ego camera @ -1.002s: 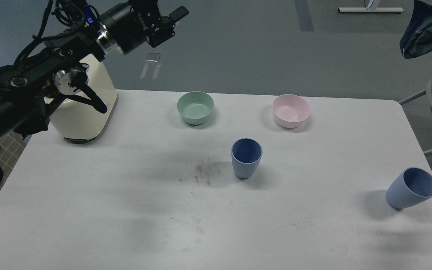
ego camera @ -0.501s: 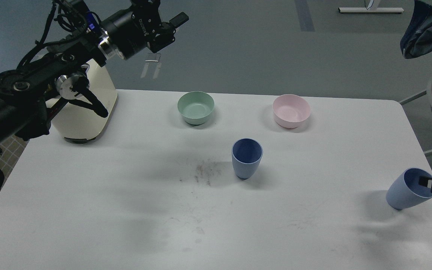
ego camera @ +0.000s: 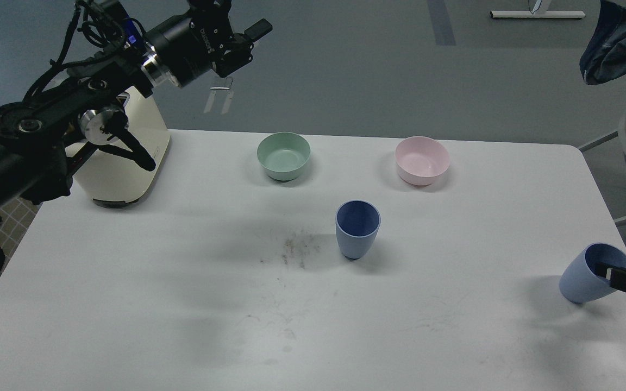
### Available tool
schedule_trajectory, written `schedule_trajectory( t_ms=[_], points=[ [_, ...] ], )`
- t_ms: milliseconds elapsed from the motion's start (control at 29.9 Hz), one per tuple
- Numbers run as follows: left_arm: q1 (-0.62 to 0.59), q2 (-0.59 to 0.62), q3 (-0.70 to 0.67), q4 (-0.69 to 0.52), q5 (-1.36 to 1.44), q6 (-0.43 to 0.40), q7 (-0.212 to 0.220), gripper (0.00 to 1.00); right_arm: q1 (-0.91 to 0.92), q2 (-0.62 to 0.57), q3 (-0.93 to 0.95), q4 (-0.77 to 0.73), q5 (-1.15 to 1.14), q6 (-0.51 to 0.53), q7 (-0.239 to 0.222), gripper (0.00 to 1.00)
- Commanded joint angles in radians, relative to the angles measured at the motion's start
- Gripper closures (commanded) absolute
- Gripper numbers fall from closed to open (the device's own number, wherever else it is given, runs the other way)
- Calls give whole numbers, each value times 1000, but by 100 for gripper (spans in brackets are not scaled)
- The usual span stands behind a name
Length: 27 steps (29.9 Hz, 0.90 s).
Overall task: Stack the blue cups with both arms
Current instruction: 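Reach the right gripper to the other blue cup and grasp it, then lift the blue cup with the right gripper over the centered cup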
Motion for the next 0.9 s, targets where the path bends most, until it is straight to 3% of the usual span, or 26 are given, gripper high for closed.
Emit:
schedule_trajectory(
  t_ms=[0, 267, 367, 434, 701, 868],
  points=[
    [0, 3, -2, 0, 0, 0, 0, 2, -15, 14, 1, -4, 1, -50, 0, 47],
    [0, 6, -5, 0, 0, 0, 0, 2, -43, 11, -2, 0, 0, -83, 0, 73],
    [5, 4, -8, 0, 0, 0, 0, 2, -51, 4, 1, 3, 1, -84, 0, 94],
    [5, 4, -8, 0, 0, 0, 0, 2, -49, -9, 2, 9, 1, -86, 0, 100],
    [5, 4, -8, 0, 0, 0, 0, 2, 18, -111, 25, 112, 1, -86, 0, 100],
    [5, 4, -8, 0, 0, 0, 0, 2, 216, -168, 30, 183, 1, -8, 0, 100]
  ],
)
